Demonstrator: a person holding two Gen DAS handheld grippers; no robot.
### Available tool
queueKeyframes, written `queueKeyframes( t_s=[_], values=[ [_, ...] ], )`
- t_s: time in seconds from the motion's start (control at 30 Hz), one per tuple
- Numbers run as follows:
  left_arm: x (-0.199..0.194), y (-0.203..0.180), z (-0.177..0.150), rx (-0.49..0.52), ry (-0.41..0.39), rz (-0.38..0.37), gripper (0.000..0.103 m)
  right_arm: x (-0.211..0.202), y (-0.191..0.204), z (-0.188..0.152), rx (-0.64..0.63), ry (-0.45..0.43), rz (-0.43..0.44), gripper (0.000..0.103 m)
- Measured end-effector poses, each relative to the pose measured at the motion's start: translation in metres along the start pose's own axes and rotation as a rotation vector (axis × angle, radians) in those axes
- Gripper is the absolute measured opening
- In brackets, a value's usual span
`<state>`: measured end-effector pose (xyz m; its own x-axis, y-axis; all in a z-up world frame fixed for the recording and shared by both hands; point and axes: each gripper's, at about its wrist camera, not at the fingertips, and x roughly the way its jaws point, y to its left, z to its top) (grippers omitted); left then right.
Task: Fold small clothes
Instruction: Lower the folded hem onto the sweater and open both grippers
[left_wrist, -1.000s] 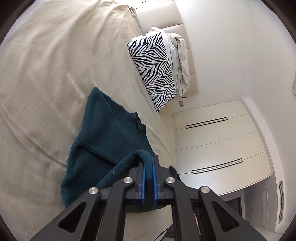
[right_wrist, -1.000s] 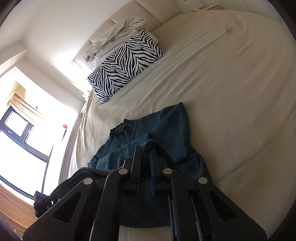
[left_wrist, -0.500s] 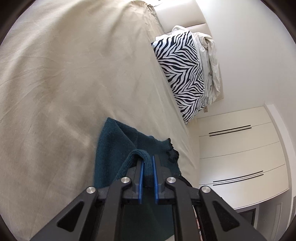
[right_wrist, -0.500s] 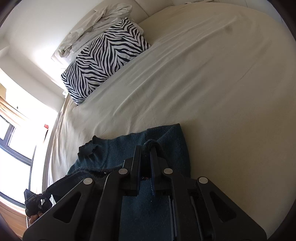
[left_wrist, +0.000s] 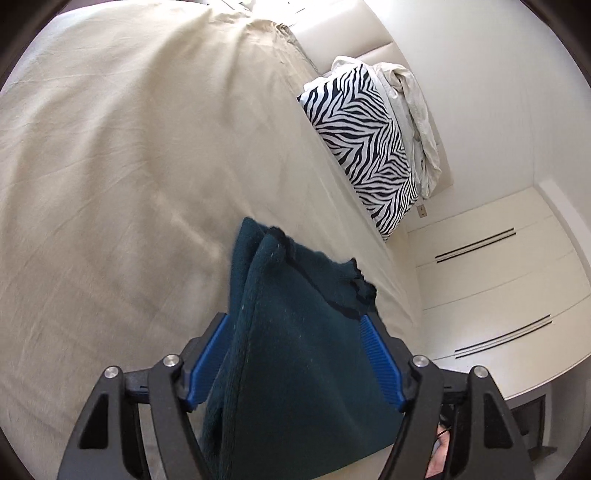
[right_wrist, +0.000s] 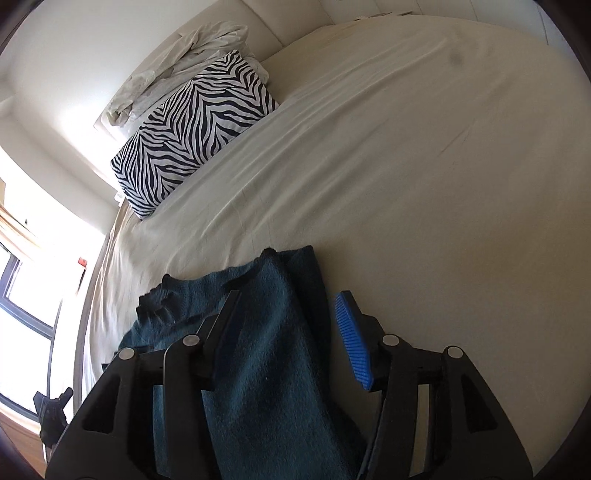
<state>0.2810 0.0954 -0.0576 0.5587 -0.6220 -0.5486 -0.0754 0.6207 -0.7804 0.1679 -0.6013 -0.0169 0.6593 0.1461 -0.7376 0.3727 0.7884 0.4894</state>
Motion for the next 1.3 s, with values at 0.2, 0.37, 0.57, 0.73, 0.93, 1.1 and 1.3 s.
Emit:
queueKeyframes(
  t_s=[0.2,0.37,0.57,0.73,0.93,1.1,1.3],
  values=[
    [-0.007,-0.001,-0.049,0.099,0.039,0.071,0.07,-0.017,0.008,-0.044,-0.204,0.063,-0.097,0.051],
    [-0.013,0.003,-0.074,0.167,0.04,0.134,0.061,-0.023,-0.007,-0.069,-0.208,0.086,-0.119,0.043],
    [-0.017,0.003,-0.082,0.197,0.036,0.162,0.056,-0.032,-0.004,-0.085,-0.269,0.095,-0.143,0.031],
    [-0.016,0.003,-0.084,0.213,0.027,0.176,0.056,-0.036,-0.012,-0.087,-0.234,0.113,-0.161,0.031],
    [-0.011,0.008,-0.086,0.22,0.032,0.212,0.04,-0.04,-0.007,-0.093,-0.277,0.112,-0.179,0.016],
    [-0.012,0.012,-0.085,0.22,0.029,0.234,0.025,-0.047,-0.004,-0.097,-0.295,0.09,-0.188,0.01],
    [-0.011,0.01,-0.085,0.248,0.042,0.254,0.015,-0.056,-0.006,-0.099,-0.271,0.091,-0.17,0.008]
  ],
)
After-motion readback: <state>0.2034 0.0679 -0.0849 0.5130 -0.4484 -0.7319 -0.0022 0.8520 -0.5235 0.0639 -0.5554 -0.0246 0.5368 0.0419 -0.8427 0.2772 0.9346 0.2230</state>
